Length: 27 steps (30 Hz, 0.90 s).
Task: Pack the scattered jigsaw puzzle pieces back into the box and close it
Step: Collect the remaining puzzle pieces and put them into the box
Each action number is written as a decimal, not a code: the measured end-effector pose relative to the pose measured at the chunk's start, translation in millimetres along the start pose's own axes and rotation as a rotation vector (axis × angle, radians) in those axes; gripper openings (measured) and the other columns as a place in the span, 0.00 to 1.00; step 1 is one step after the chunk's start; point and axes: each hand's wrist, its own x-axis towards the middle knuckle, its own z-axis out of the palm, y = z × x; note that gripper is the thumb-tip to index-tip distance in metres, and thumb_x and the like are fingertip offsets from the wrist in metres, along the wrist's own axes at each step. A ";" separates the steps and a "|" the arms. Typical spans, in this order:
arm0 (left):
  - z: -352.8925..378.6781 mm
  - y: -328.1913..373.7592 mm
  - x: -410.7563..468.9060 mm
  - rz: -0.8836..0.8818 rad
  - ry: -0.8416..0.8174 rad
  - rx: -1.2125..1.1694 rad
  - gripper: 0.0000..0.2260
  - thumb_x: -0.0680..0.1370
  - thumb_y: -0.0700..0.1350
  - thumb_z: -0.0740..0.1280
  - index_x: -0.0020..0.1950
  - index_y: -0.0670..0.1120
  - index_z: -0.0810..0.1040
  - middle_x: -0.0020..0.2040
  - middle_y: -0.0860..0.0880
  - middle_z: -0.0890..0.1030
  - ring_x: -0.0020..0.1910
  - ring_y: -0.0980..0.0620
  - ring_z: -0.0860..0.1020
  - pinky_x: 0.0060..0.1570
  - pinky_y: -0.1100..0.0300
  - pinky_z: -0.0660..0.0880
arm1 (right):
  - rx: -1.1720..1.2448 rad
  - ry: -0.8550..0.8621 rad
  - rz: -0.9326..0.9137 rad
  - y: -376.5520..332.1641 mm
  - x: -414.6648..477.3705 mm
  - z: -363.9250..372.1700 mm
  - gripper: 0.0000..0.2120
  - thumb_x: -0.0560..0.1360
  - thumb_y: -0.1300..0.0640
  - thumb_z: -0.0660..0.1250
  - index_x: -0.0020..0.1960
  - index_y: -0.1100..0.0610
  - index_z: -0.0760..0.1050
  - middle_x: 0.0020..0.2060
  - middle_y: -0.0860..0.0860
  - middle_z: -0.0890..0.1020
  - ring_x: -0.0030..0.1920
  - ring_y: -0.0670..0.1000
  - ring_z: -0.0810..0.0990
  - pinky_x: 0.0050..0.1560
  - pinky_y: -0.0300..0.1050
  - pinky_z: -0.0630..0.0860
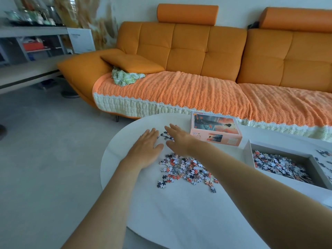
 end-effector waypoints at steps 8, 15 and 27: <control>1.6 10.1 22.7 0.049 -0.100 -0.005 0.25 0.83 0.49 0.48 0.80 0.51 0.44 0.80 0.55 0.42 0.78 0.57 0.41 0.74 0.57 0.42 | -0.114 -0.084 -0.051 13.9 14.7 10.8 0.24 0.83 0.51 0.49 0.76 0.61 0.58 0.77 0.57 0.54 0.76 0.62 0.50 0.76 0.57 0.51; 9.4 21.4 4.5 0.135 -0.066 -0.151 0.22 0.83 0.47 0.53 0.78 0.53 0.60 0.78 0.58 0.58 0.76 0.61 0.52 0.74 0.58 0.48 | 0.022 -0.017 -0.127 32.2 -43.0 12.0 0.24 0.83 0.48 0.50 0.78 0.48 0.52 0.78 0.46 0.54 0.77 0.45 0.49 0.76 0.43 0.43; 7.1 32.5 -87.2 0.250 -0.059 -0.042 0.44 0.68 0.74 0.62 0.79 0.57 0.53 0.79 0.59 0.52 0.77 0.60 0.48 0.74 0.60 0.48 | 0.140 0.227 -0.014 49.2 -104.4 11.7 0.18 0.81 0.50 0.57 0.70 0.47 0.70 0.74 0.44 0.65 0.75 0.45 0.57 0.73 0.44 0.54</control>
